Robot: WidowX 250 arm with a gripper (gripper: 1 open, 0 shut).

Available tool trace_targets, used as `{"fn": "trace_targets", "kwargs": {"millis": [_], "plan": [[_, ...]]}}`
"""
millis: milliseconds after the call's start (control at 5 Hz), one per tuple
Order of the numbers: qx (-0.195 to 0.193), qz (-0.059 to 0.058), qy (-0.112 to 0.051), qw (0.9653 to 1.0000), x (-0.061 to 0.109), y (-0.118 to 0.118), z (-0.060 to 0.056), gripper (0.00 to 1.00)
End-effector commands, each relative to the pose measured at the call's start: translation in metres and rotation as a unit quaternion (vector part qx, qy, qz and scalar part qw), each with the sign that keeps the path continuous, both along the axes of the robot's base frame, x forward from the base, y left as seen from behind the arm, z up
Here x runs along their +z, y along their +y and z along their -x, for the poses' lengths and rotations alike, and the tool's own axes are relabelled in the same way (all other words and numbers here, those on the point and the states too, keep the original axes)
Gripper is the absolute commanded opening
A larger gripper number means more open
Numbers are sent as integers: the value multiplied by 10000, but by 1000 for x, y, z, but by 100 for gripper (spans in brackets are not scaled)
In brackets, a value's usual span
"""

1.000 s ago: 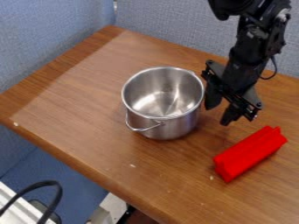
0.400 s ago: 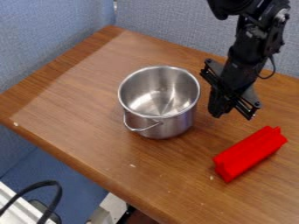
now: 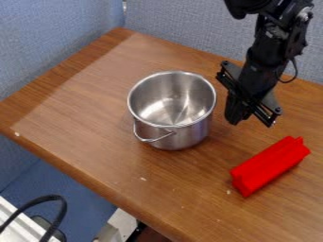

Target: Move the red object from the metal pot to the table

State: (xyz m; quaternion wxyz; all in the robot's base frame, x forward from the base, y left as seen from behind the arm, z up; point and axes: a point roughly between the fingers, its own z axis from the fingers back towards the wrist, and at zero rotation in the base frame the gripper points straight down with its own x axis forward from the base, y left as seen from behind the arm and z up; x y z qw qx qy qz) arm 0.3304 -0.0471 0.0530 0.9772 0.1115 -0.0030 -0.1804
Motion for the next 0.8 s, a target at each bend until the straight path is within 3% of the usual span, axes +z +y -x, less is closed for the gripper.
{"fn": "trace_targets", "kwargs": {"millis": [0, 400, 600], "plan": [[-117, 59, -589, 9982, 35, 1, -10, 0], [-306, 96, -959, 9949, 46, -2, -14, 0], [-596, 63, -1119, 9919, 48, -5, -13, 0]]}}
